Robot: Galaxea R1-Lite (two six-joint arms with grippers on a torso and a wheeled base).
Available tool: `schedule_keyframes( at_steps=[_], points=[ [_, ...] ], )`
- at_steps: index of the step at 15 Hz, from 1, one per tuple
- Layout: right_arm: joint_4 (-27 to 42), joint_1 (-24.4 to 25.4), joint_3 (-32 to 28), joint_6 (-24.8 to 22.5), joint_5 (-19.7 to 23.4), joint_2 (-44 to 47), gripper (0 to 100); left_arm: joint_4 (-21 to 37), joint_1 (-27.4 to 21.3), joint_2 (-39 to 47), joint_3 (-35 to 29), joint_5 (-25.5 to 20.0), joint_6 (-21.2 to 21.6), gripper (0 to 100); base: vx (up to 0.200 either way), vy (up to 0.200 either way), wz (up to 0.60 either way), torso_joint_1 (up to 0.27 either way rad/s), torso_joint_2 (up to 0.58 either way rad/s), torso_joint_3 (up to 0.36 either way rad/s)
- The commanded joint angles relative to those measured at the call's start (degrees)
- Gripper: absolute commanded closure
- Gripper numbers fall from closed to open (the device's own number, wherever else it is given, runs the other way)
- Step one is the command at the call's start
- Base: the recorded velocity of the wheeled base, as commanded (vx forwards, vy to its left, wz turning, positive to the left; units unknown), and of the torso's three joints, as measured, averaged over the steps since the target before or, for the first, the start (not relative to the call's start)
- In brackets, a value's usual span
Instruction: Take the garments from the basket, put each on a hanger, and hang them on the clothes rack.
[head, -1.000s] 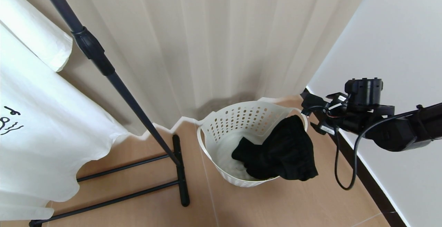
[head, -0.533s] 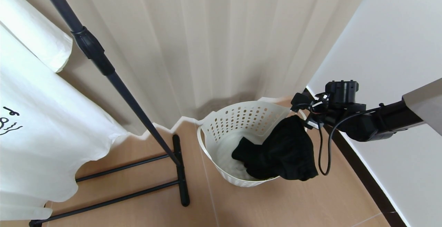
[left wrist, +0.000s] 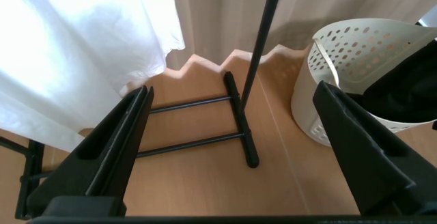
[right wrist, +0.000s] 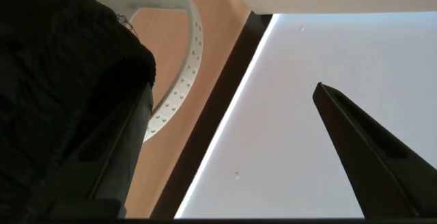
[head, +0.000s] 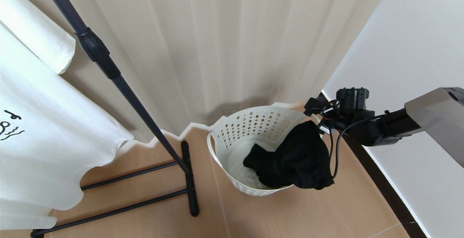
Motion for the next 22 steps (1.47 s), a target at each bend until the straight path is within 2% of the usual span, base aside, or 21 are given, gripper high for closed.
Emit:
schedule_keyframes(
  at_steps=[1, 3, 7, 12, 20, 22],
  points=[
    [0.0, -0.1, -0.8, 0.2, 0.1, 1.0, 0, 0.0, 0.0, 0.1, 0.0, 0.0, 0.0, 0, 0.000, 0.000, 0.00, 0.000, 0.00, 0.000],
    [0.0, -0.1, -1.1, 1.2, 0.5, 1.4, 0, -0.1, 0.0, 0.1, 0.0, 0.0, -0.1, 0, 0.000, 0.000, 0.00, 0.000, 0.00, 0.000],
    [0.5, -1.5, -1.4, 1.6, 5.3, 1.6, 0, -0.1, 0.0, 0.1, 0.0, 0.0, 0.0, 0, 0.000, 0.000, 0.00, 0.000, 0.00, 0.000],
    [0.8, -2.1, -0.9, 1.5, 8.2, 1.5, 0, -0.1, 0.0, 0.1, 0.0, 0.0, -0.1, 0, 0.000, 0.000, 0.00, 0.000, 0.00, 0.000],
    [0.1, -1.6, -2.3, 1.5, 8.6, 3.4, 0, -0.1, 0.0, 0.1, 0.0, 0.0, 0.0, 0, 0.000, 0.000, 0.00, 0.000, 0.00, 0.000],
    [0.0, -0.6, -2.1, 1.3, 10.2, 3.0, 0, 0.0, 0.0, 0.1, 0.0, 0.0, 0.0, 0, 0.000, 0.000, 0.00, 0.000, 0.00, 0.000]
  ],
)
